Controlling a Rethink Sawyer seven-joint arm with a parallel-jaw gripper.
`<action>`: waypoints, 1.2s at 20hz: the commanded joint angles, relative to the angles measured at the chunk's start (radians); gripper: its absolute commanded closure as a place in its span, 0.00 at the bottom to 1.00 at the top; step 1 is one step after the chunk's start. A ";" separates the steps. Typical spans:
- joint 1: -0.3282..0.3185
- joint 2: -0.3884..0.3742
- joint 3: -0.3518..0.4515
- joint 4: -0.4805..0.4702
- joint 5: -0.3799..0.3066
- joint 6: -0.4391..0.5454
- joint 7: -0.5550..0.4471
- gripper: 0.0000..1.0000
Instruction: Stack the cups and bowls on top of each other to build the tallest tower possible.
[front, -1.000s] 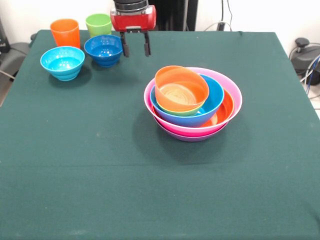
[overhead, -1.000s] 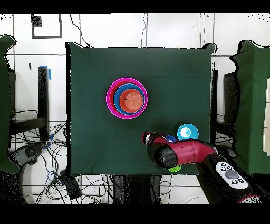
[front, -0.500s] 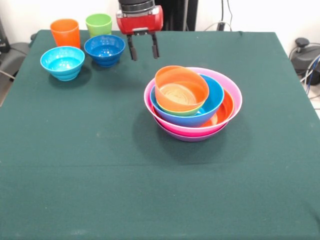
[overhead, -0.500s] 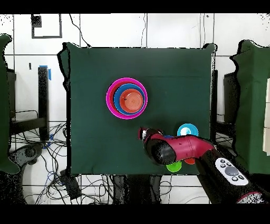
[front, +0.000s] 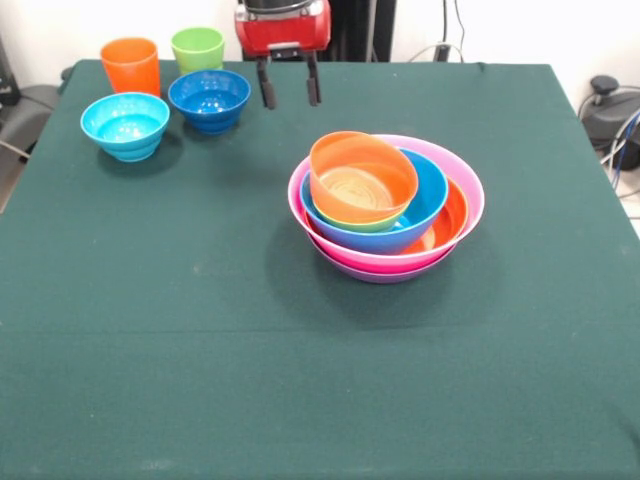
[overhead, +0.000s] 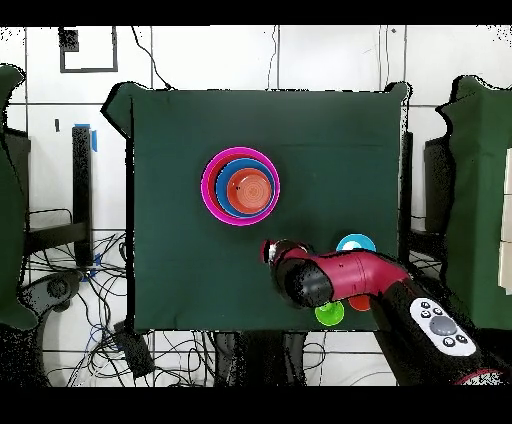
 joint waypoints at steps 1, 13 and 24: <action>0.031 -0.042 0.118 -0.013 0.058 0.174 -0.107 0.00; -0.075 -0.385 0.276 0.216 0.368 0.350 -0.114 0.00; 0.019 -0.159 0.130 -0.013 0.133 0.267 -0.051 0.00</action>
